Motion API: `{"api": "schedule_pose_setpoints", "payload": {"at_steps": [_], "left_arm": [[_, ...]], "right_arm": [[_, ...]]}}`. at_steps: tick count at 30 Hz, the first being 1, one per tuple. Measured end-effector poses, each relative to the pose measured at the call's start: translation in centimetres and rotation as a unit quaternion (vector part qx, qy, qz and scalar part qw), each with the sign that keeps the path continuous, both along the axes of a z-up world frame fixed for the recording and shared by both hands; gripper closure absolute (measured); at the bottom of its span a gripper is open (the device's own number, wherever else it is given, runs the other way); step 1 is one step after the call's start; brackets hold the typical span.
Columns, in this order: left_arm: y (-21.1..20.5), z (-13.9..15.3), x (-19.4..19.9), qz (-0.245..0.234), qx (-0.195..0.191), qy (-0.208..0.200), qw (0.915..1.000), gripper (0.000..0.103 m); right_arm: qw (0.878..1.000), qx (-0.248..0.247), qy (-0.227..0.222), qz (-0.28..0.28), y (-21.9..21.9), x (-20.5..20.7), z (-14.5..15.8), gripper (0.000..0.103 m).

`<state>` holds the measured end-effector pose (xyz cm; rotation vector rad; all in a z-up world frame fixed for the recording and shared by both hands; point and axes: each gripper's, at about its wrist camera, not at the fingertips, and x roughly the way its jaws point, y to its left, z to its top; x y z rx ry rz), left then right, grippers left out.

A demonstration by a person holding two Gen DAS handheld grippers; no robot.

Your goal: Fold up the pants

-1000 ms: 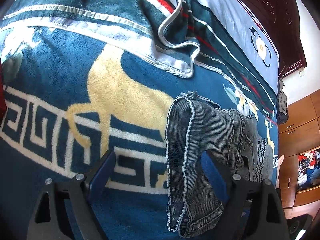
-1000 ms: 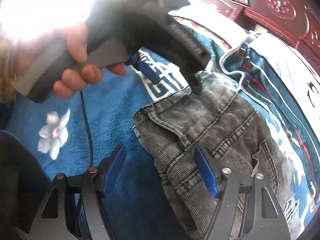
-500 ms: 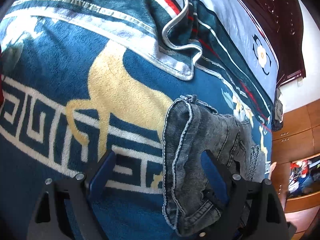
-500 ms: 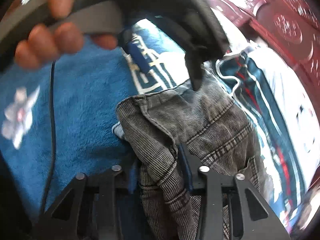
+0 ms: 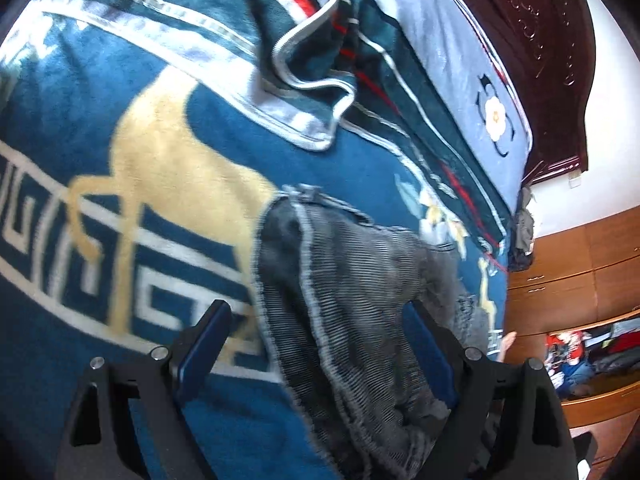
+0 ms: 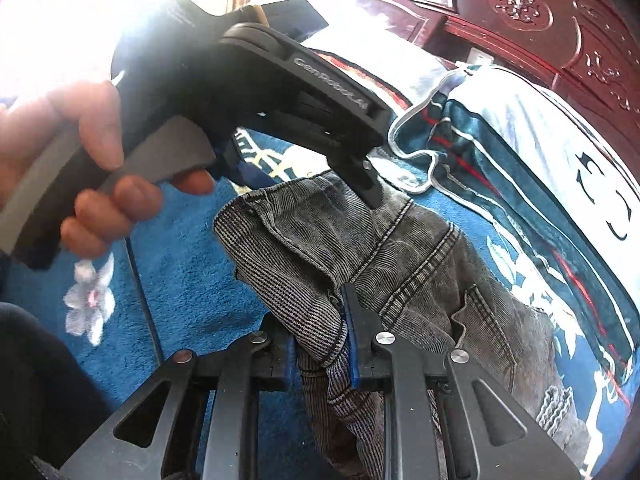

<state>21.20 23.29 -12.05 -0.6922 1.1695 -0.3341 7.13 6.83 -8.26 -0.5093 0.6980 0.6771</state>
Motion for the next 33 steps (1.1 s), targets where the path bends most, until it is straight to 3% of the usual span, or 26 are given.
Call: {"api": "schedule_pose_setpoints", "payload": {"at_steps": [2, 5, 11, 13, 16, 23, 33], "left_arm": [[-0.9, -0.2, 0.1, 0.002, -0.014, 0.005, 0.9999, 0.016], [-1.8, -0.5, 0.0, 0.006, -0.026, 0.009, 0.9996, 0.026], [-1.8, 0.1, -0.1, 0.028, -0.044, -0.006, 0.9986, 0.071], [-2.3, 1.0, -0.1, 0.017, -0.012, -0.020, 0.9996, 0.079], [-3.8, 2.4, -0.4, -0.004, 0.052, -0.044, 0.9977, 0.081], [-6.3, 4.6, -0.8, -0.025, 0.142, -0.073, 0.9868, 0.082], [-7.8, 6.3, -1.6, -0.037, 0.180, -0.089, 0.9790, 0.082]], "right_arm": [[1.000, 0.012, 0.003, -0.007, -0.4, 0.1, 0.1, 0.085], [1.000, 0.021, 0.011, -0.013, -0.9, 0.2, 0.2, 0.086], [1.000, 0.021, 0.009, -0.013, -1.0, -0.2, 0.3, 0.086], [1.000, 0.024, 0.011, -0.014, -1.1, -0.3, 0.2, 0.086], [0.999, 0.028, 0.011, -0.017, -1.3, -0.5, 0.3, 0.086], [0.998, 0.046, 0.014, -0.031, -2.5, -0.6, 0.9, 0.086], [0.997, 0.062, 0.016, -0.046, -3.7, -0.9, 1.4, 0.086]]}}
